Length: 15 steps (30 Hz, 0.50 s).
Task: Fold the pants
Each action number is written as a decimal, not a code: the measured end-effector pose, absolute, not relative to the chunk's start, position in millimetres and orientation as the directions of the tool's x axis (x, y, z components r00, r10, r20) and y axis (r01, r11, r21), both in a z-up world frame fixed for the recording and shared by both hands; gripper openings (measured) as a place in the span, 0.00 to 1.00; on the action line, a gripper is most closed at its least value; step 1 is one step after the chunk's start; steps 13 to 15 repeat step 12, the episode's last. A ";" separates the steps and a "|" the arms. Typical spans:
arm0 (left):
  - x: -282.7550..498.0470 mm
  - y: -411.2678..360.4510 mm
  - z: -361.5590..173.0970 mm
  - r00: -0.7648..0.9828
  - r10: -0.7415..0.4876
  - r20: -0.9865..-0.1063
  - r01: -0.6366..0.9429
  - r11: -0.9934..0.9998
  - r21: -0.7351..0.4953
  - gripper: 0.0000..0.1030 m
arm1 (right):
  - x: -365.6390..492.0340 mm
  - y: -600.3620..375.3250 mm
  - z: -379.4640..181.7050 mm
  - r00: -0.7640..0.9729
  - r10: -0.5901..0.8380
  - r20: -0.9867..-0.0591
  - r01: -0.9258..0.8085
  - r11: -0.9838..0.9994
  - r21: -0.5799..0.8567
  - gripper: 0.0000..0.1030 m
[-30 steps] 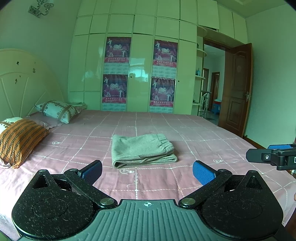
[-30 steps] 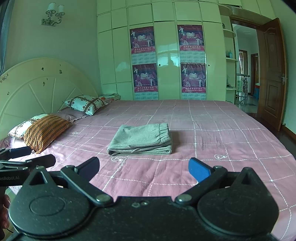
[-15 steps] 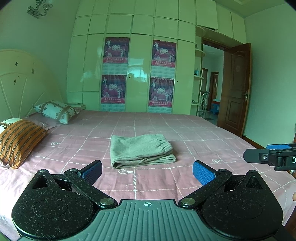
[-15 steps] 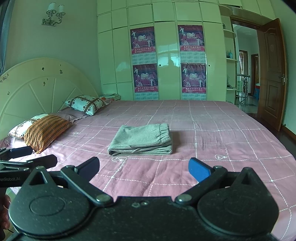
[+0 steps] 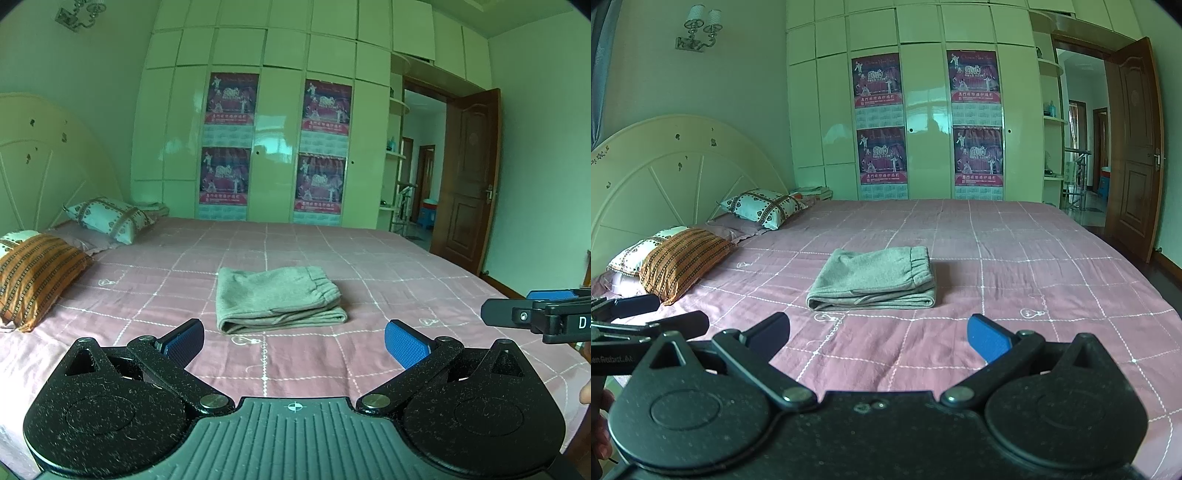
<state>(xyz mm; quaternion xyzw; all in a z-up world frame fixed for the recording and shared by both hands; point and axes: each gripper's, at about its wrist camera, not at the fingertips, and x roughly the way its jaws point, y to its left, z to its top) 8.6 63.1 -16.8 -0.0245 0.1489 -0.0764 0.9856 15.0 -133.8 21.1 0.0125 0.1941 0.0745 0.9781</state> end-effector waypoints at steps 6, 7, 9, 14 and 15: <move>6.8 63.9 -18.9 0.955 -0.113 -0.274 0.105 0.994 -0.044 1.00 | 15.5 -134.3 21.3 0.912 0.152 -0.380 -0.142 0.988 0.053 0.94; 6.5 64.7 -18.8 0.957 -0.110 -0.269 0.101 0.994 -0.048 1.00 | 15.5 -134.3 21.4 0.913 0.152 -0.380 -0.142 0.988 0.053 0.94; 6.9 66.2 -18.6 0.957 -0.114 -0.266 0.103 0.993 -0.054 1.00 | 15.6 -134.7 21.5 0.913 0.151 -0.380 -0.142 0.988 0.052 0.94; 7.7 66.5 -18.9 0.951 -0.141 -0.276 0.125 0.989 -0.074 1.00 | 15.6 -134.7 21.5 0.912 0.152 -0.380 -0.142 0.988 0.054 0.94; 7.7 66.5 -18.9 0.951 -0.141 -0.276 0.125 0.989 -0.074 1.00 | 15.6 -134.7 21.5 0.912 0.152 -0.380 -0.142 0.988 0.054 0.94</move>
